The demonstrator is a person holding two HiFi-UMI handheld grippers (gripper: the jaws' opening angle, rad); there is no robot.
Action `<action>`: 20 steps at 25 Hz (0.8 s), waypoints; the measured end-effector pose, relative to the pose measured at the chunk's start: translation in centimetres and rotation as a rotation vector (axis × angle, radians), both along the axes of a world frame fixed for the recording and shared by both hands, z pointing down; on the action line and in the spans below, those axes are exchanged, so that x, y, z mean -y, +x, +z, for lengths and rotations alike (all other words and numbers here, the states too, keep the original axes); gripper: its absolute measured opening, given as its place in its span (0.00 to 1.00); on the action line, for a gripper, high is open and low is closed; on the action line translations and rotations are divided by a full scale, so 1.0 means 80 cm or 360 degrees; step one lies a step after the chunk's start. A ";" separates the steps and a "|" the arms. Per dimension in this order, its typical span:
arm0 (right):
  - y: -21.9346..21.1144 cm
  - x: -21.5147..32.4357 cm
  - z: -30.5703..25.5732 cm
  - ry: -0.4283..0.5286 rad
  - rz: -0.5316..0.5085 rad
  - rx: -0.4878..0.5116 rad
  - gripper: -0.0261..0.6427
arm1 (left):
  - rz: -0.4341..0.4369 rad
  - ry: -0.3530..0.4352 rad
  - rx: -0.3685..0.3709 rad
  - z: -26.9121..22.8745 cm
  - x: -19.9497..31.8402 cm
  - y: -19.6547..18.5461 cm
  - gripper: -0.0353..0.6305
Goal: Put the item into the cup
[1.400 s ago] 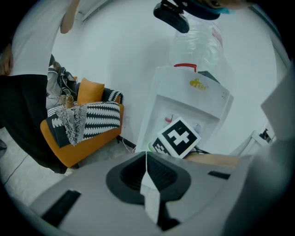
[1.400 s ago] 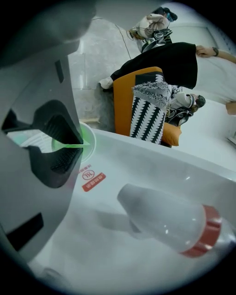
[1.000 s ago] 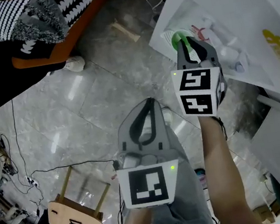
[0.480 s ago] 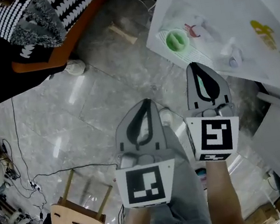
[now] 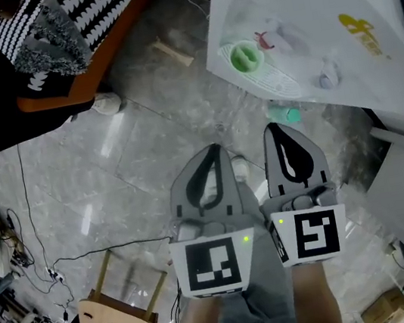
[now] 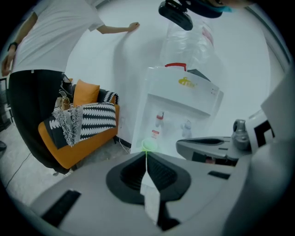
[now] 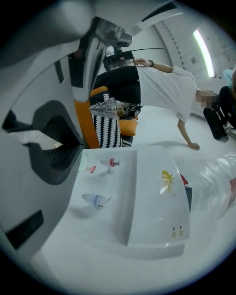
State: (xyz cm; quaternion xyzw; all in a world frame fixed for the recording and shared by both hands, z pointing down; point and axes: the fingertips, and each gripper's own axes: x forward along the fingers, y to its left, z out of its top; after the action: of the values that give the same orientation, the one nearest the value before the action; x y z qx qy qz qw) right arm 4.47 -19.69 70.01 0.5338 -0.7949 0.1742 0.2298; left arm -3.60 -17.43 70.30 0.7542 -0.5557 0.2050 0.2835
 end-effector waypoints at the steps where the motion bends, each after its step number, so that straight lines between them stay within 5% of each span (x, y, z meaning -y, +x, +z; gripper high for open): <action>1: -0.003 0.000 -0.003 0.0008 -0.0008 0.0021 0.05 | 0.0008 0.0009 0.0012 -0.001 0.000 0.000 0.08; 9: -0.005 -0.002 -0.059 0.0087 0.0011 0.0042 0.05 | 0.0008 0.0167 0.0013 -0.057 0.016 -0.005 0.08; 20: 0.014 0.010 -0.242 0.0320 0.0118 0.0072 0.05 | 0.0102 0.0513 0.0016 -0.248 0.040 0.010 0.08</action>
State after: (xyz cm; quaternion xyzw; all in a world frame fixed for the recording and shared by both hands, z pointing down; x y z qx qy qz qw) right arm 5.56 -20.51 50.67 0.5791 -0.7931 0.1138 0.1505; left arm -2.80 -20.62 50.43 0.8062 -0.5586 0.1258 0.1492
